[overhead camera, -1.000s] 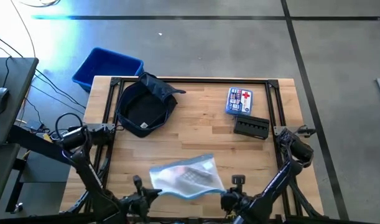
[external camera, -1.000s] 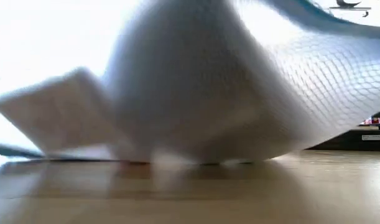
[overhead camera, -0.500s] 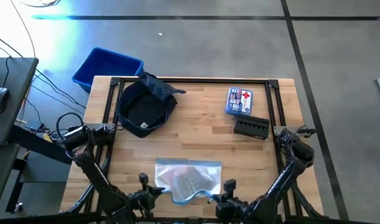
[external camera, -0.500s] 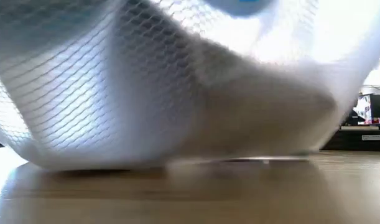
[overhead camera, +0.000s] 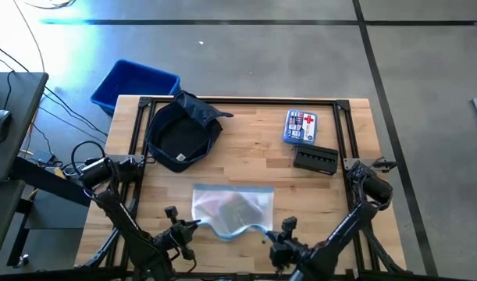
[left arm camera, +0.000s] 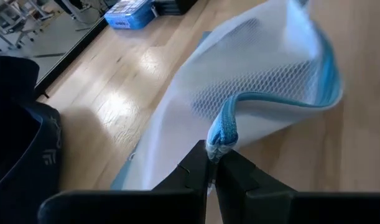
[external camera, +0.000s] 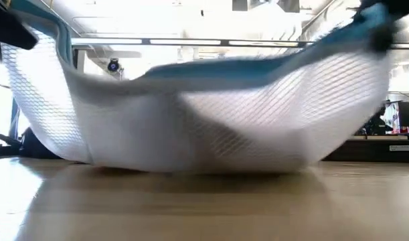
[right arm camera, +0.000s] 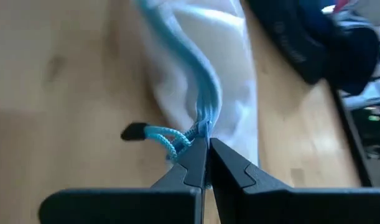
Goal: Unpack backpack
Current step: Close the transparent zip bag
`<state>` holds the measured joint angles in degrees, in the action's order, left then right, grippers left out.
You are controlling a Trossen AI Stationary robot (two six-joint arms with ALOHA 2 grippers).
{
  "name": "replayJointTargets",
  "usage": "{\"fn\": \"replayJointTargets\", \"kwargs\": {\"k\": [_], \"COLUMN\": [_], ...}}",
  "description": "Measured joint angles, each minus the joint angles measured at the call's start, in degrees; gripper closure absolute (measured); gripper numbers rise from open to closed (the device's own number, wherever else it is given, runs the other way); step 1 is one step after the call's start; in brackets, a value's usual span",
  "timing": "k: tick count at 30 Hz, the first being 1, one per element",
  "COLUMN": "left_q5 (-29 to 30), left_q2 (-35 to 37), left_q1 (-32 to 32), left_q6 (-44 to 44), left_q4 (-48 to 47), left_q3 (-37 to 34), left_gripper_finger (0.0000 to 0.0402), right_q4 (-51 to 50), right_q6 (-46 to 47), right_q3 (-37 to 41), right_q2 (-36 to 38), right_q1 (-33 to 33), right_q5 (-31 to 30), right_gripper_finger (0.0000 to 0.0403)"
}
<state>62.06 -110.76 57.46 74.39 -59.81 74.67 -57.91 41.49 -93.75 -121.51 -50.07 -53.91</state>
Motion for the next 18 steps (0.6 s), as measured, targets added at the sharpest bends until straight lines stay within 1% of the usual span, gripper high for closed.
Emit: {"fn": "replayJointTargets", "kwargs": {"k": [2, 4, 6, 7, 8, 10, 11, 13, 15, 16, 18], "left_q5": [0.01, 0.13, 0.15, 0.28, 0.41, 0.36, 0.37, 0.37, 0.35, 0.30, 0.21], "left_q2": [0.00, 0.00, 0.00, 0.00, 0.00, 0.00, 0.00, -0.02, -0.02, -0.02, -0.02], "left_q1": [-0.07, -0.14, -0.18, -0.18, -0.16, -0.16, -0.18, -0.18, -0.16, -0.14, -0.14], "left_q6": [0.13, 0.37, 0.39, 0.39, 0.40, 0.42, 0.46, 0.59, 0.93, 1.04, 1.08], "left_q4": [0.00, -0.02, 0.00, 0.00, 0.00, 0.04, 0.08, 0.09, 0.13, 0.13, 0.03], "left_q3": [0.00, 0.00, 0.00, 0.00, 0.00, 0.00, 0.00, 0.00, 0.00, 0.00, 0.00], "left_gripper_finger": [0.0401, 0.0401, 0.0401, 0.0401, 0.0401, 0.0401, 0.0401, 0.0401, 0.0401, 0.0401, 0.0401], "right_q4": [3.92, 10.19, 18.63, 23.95, 29.70, 40.35, 45.10, 51.53, 51.41, 49.39, 43.54], "right_q6": [-1.32, -4.74, -11.29, -15.97, -21.02, -29.76, -33.05, -35.92, -34.30, -32.08, -26.84], "right_q3": [1.42, 2.42, 3.08, 3.54, 4.10, 5.53, 6.34, 7.56, 7.89, 7.94, 7.98], "right_q2": [-0.02, -0.02, -0.02, -0.02, -0.02, -0.02, -0.02, -0.02, -0.02, -0.02, -0.02], "right_q1": [0.92, 1.77, 2.52, 2.84, 3.14, 3.79, 4.19, 5.12, 5.82, 6.10, 6.33], "right_q5": [-3.11, -4.06, -3.35, -1.91, 0.53, 7.29, 11.92, 21.46, 28.43, 30.52, 32.50], "right_gripper_finger": [0.0403, 0.0403, 0.0403, 0.0403, 0.0403, 0.0403, 0.0403, 0.0403, 0.0403, 0.0403, 0.0403]}}
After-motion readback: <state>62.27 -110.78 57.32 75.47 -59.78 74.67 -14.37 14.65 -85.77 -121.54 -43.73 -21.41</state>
